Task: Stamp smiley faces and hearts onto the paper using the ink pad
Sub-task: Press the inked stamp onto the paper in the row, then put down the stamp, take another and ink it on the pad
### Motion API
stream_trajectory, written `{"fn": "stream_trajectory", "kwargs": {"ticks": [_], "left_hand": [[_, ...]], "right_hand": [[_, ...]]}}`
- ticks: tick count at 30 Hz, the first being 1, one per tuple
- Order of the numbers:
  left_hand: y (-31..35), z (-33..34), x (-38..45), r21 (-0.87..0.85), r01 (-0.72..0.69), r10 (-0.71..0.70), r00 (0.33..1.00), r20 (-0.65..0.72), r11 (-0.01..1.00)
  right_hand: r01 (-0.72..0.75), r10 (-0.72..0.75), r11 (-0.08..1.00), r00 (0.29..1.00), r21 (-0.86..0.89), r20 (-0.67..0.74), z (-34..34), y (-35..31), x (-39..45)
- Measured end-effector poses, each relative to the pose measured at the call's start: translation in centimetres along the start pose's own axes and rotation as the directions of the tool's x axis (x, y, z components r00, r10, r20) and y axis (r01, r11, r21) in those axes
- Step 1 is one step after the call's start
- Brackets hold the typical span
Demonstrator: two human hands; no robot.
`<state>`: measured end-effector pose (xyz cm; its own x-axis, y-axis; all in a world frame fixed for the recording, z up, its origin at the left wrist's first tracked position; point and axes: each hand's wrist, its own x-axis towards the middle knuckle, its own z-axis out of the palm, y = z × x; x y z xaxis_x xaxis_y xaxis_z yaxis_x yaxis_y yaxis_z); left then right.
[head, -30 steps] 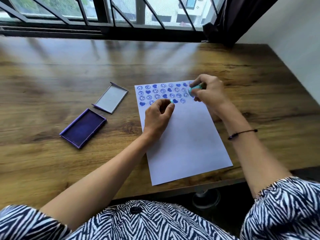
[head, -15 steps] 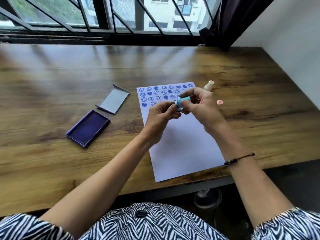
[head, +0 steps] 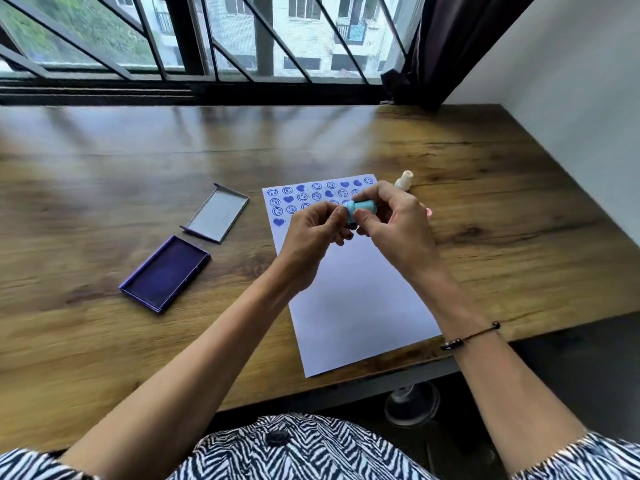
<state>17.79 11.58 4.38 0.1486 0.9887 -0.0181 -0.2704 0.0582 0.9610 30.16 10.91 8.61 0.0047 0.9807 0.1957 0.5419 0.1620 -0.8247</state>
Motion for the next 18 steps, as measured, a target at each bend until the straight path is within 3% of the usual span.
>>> {"fn": "stream_trajectory", "kwargs": {"ticks": [3,7,13,16,18], "left_hand": [[0.4,1.2,1.6,0.131,0.011,-0.012,1.0,0.007,0.991],[0.5,3.3,4.6,0.11,0.078,-0.067,0.993,-0.093,0.991],[-0.9,5.0,6.7,0.114,0.128,-0.118,0.989,-0.084,0.985],[-1.6,5.4,6.6,0.134,0.144,-0.134,0.988,-0.083,0.98],[-1.9,5.4,6.6,0.123,0.151,-0.142,0.987,-0.081,0.981]], "right_hand": [[0.007,-0.006,0.988,1.0,-0.151,0.006,-1.2,0.2,1.7],[0.013,-0.017,0.931,1.0,-0.365,-0.007,-3.3,1.2,5.6],[-0.136,0.19,0.665,0.982,-0.734,-0.01,-5.5,6.5,10.5],[-0.135,0.264,0.56,0.964,-0.817,0.022,-5.4,7.6,11.0],[-0.139,0.292,0.549,0.956,-0.825,0.034,-5.2,8.0,11.0]]}}
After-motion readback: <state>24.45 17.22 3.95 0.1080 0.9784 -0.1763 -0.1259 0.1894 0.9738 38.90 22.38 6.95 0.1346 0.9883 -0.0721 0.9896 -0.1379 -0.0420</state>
